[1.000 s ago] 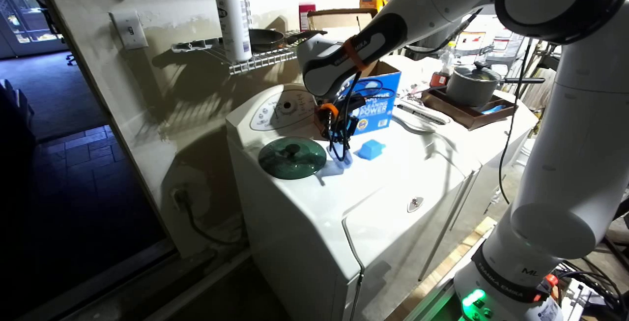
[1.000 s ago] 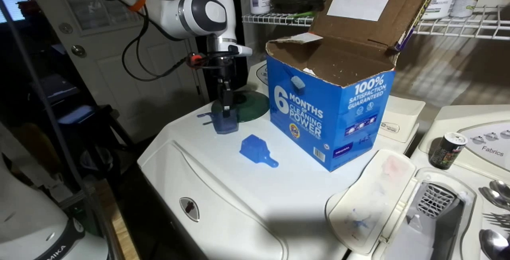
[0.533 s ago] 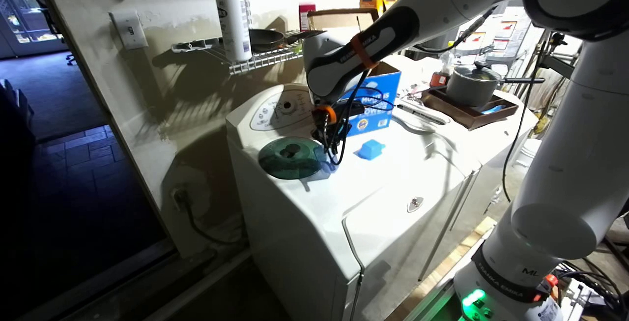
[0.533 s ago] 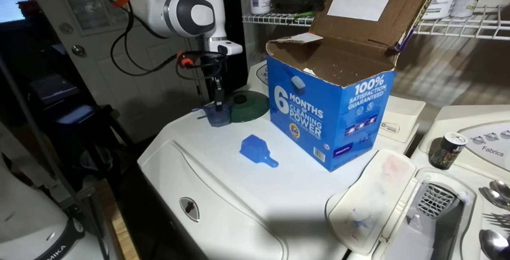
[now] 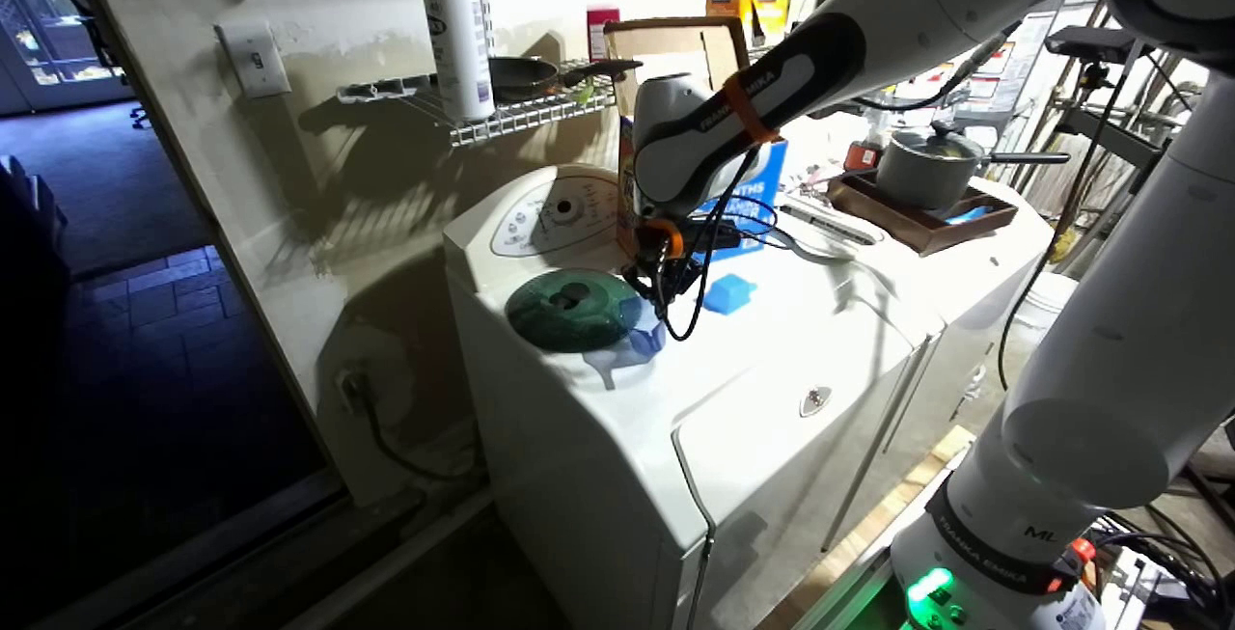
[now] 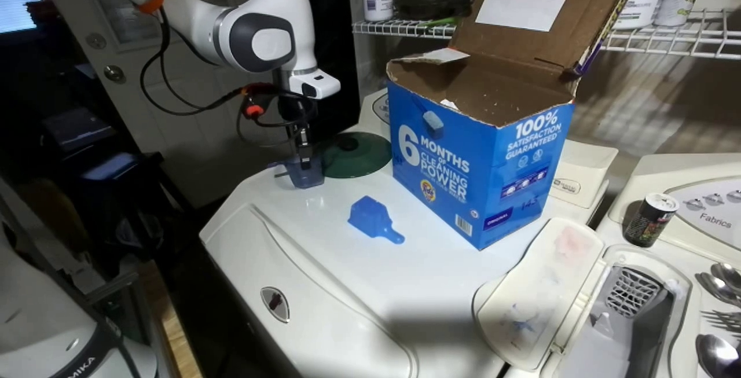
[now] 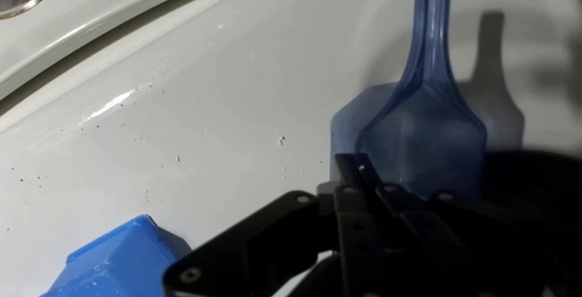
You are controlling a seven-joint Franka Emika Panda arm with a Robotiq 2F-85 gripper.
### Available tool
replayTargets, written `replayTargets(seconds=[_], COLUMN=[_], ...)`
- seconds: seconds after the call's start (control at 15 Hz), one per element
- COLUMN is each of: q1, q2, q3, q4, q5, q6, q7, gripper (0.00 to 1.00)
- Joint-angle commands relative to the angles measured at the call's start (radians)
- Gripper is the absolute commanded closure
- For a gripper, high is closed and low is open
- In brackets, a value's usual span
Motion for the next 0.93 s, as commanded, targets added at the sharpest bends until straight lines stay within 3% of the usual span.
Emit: replayTargets(seconds=[0.0,0.2,0.4,0.47,0.53,0.87], q1=[-0.020,-0.038,-0.054,-0.059,-0.065,-0.073], q2=[-0.070,-0.084,-0.080,-0.077,-0.073,-0.122], q3=[-0.006,-0.015,-0.027,-0.031,-0.036,-0.033], q4=[-0.076,-0.100,-0.109,-0.110,-0.105,-0.126], q5=[0.062,0.063,0.084,0.088,0.087,0.059], q6=[0.046,0.069,0.075,0.072,0.057,0.086], q7=[-0.039,-0.032,-0.049,-0.053,-0.059,-0.051], gripper=[0.98,0.97,0.85,0.65,0.64,0.32])
